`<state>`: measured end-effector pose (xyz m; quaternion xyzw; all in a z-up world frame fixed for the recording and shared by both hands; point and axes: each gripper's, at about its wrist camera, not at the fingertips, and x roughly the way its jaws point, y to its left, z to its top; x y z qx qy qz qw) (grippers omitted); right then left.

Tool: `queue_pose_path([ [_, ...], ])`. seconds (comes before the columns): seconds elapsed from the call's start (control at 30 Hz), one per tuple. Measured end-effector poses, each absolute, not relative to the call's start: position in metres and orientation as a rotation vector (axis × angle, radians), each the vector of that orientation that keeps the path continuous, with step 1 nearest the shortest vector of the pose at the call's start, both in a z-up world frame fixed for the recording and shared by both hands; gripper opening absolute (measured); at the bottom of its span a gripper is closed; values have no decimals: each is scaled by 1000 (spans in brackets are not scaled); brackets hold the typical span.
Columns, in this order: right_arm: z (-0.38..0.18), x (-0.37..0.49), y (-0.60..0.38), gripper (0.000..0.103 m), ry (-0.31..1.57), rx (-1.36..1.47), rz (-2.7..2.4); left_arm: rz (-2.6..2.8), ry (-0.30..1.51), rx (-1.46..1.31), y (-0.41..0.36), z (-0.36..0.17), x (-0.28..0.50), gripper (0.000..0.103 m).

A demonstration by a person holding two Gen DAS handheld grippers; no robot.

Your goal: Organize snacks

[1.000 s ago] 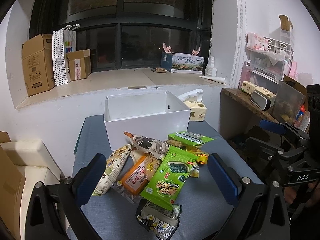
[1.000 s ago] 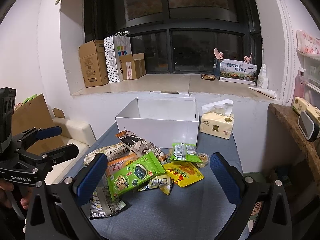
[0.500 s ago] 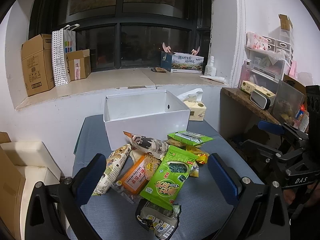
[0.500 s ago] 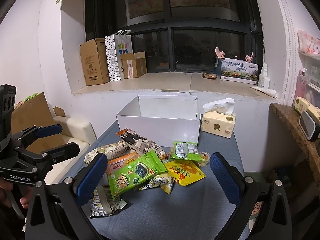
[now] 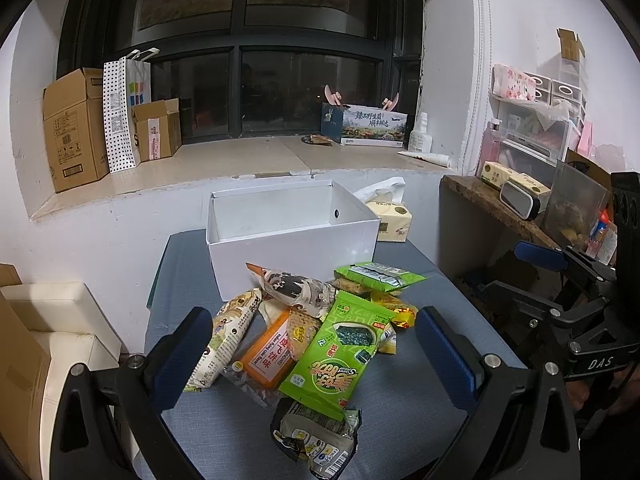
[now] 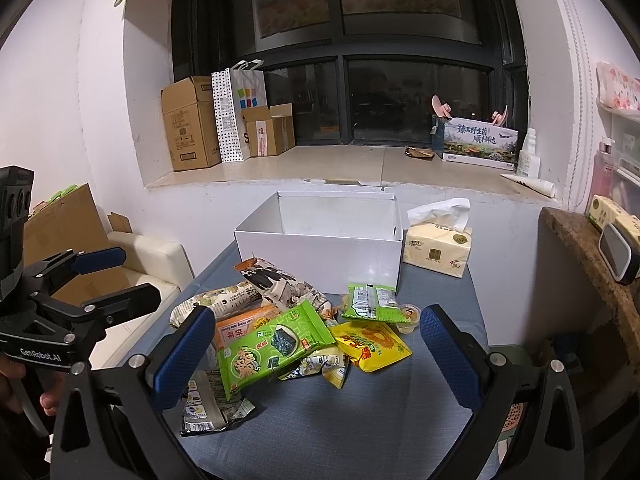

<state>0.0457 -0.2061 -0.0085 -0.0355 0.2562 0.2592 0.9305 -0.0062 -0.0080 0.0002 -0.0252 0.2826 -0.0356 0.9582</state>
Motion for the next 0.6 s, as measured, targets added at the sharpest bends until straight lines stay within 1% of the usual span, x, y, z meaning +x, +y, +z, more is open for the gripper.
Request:
queue_pose_path([
  [0.6, -11, 47, -206, 103, 534, -69, 536, -68, 574, -48, -7, 0, -7, 103],
])
